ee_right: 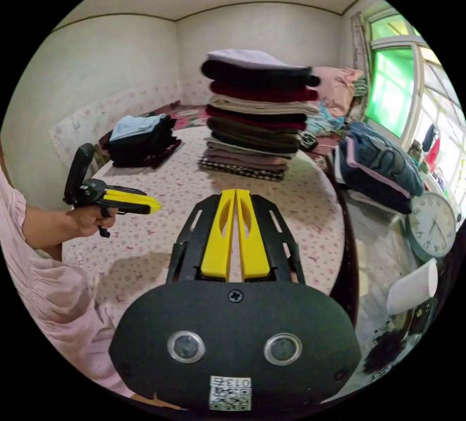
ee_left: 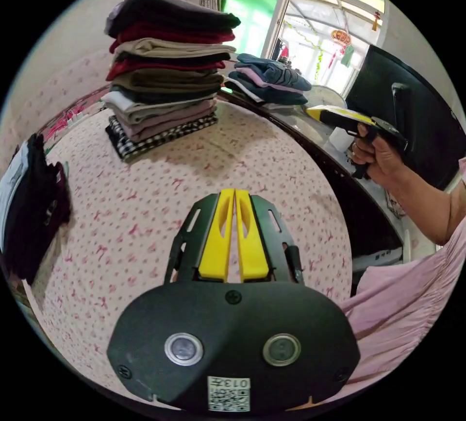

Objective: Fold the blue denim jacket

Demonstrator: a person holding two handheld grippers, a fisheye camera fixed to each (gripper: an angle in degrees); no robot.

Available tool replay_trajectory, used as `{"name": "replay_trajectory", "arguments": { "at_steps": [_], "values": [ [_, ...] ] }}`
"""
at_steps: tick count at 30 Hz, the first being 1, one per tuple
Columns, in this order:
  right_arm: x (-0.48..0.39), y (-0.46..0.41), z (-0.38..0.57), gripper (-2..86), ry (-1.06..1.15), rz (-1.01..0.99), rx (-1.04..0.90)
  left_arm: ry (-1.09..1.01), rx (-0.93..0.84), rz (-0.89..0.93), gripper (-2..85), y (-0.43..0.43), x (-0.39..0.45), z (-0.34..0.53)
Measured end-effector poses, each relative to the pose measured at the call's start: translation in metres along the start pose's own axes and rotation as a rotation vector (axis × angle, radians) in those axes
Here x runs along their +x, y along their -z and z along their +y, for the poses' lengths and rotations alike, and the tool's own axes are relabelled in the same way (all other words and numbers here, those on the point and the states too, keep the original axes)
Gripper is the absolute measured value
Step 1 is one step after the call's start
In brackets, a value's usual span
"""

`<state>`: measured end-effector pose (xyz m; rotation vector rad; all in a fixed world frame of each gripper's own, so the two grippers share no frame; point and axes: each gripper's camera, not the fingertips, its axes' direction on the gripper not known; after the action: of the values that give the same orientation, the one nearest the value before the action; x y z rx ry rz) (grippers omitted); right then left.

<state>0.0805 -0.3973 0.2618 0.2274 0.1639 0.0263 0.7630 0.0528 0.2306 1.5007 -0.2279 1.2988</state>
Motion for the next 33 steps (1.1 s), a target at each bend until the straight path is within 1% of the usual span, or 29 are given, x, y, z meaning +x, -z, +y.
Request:
{"name": "replay_trajectory", "arguments": {
  "at_steps": [1, 4, 5, 6, 7, 10, 11, 15, 18, 22, 25, 27, 28, 29, 30, 32, 33],
  "values": [
    [0.02, 0.003, 0.002, -0.1, -0.013, 0.007, -0.001, 0.003, -0.006, -0.012, 0.0, -0.017, 0.014, -0.018],
    [0.137, 0.026, 0.0, 0.1, -0.05, 0.04, -0.002, 0.015, -0.002, -0.039, 0.3, -0.058, 0.05, -0.066],
    [0.158, 0.033, -0.003, 0.2, -0.062, 0.055, 0.004, 0.019, -0.006, -0.037, 0.5, -0.074, 0.063, -0.09],
    [0.199, 0.046, -0.011, 0.3, -0.077, 0.074, 0.018, 0.022, -0.001, -0.034, 0.7, -0.081, 0.069, -0.103],
    [0.219, 0.053, -0.016, 0.4, -0.084, 0.083, 0.024, 0.016, 0.018, -0.024, 1.2, -0.093, 0.081, -0.13],
    [0.335, 0.096, -0.054, 1.4, -0.102, 0.149, 0.087, -0.02, 0.042, -0.001, 4.4, -0.117, 0.106, -0.207],
    [0.353, 0.102, -0.062, 1.6, -0.1, 0.163, 0.094, -0.023, 0.053, 0.007, 5.7, -0.124, 0.113, -0.237],
    [0.468, 0.122, -0.103, 4.9, -0.124, 0.237, 0.083, -0.049, 0.088, 0.032, 8.2, -0.145, 0.131, -0.317],
    [0.541, 0.111, -0.118, 8.1, -0.189, 0.253, 0.019, -0.071, 0.09, 0.034, 10.2, -0.166, 0.143, -0.372],
    [0.616, 0.089, -0.136, 10.1, -0.232, 0.175, -0.062, -0.054, 0.055, 0.023, 12.7, -0.198, 0.153, -0.424],
    [0.647, 0.074, -0.146, 10.2, -0.256, 0.155, -0.12, -0.021, 0.008, 0.031, 13.1, -0.22, 0.154, -0.441],
    [0.673, 0.065, -0.154, 9.9, -0.31, 0.007, -0.155, 0.009, 0.007, 0.019, 12.2, -0.224, 0.156, -0.444],
    [0.679, 0.064, -0.159, 8.2, -0.322, -0.006, -0.177, 0.019, 0.012, -0.01, 10.9, -0.225, 0.158, -0.444],
    [0.68, 0.066, -0.161, 7.3, -0.312, 0.003, -0.18, 0.016, 0.012, -0.042, 10.0, -0.225, 0.16, -0.444],
    [0.678, 0.072, -0.166, 4.3, -0.284, 0.045, -0.169, 0.008, 0.011, -0.042, 9.7, -0.225, 0.161, -0.444],
    [0.67, 0.08, -0.174, 2.1, -0.187, 0.045, -0.146, 0.009, 0.002, -0.042, 8.7, -0.224, 0.163, -0.445],
    [0.665, 0.078, -0.179, 1.5, -0.137, 0.068, -0.175, 0.009, -0.006, -0.035, 8.2, -0.225, 0.162, -0.446]
  ]
}}
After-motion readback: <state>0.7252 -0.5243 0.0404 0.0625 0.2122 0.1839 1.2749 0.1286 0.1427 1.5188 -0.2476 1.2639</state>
